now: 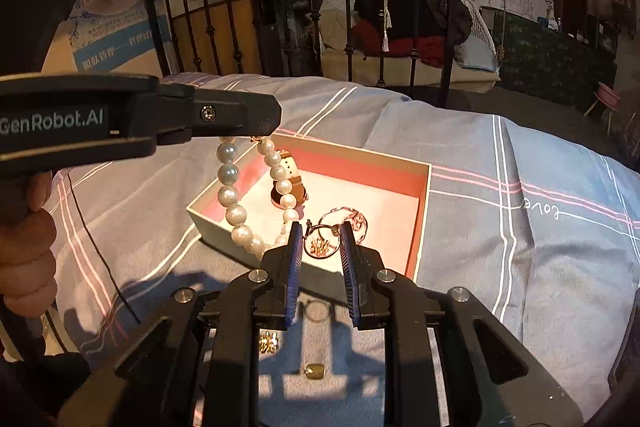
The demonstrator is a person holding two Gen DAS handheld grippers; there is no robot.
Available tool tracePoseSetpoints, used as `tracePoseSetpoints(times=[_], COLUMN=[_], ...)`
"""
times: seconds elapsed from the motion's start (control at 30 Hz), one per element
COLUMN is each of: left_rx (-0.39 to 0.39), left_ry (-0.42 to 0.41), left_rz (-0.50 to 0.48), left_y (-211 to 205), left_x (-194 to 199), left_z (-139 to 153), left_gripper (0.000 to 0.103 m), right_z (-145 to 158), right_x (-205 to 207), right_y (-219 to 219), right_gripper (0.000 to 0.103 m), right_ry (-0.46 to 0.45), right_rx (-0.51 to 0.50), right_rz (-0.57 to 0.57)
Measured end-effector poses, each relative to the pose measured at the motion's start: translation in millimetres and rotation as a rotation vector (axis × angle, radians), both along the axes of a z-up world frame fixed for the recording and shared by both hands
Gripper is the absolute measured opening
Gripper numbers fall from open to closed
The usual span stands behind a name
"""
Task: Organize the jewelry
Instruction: 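Carry the pearl bracelet into the box with both tools and open them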
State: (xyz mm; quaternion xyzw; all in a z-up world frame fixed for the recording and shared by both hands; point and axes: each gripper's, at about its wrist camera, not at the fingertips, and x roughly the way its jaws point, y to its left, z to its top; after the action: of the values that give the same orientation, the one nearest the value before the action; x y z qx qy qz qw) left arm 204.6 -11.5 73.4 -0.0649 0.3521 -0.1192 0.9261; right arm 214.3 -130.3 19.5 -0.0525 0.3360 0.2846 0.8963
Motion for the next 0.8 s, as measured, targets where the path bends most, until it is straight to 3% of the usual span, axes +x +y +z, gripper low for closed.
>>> tracePoseSetpoints(times=[0.4,0.8], left_rx=[0.048,0.082], left_ry=[0.058,0.121], left_rz=[0.051,0.063], left_y=[5,10], left_x=[53,71], left_z=[-15,-39], left_gripper=[0.008,0.008], right_z=[-14,-31], right_x=[43,58], right_y=[7,11], right_gripper=[0.02,0.02], right_ry=[0.062,0.104], right_rx=[-0.021,-0.039], right_rz=[-0.048,-0.049])
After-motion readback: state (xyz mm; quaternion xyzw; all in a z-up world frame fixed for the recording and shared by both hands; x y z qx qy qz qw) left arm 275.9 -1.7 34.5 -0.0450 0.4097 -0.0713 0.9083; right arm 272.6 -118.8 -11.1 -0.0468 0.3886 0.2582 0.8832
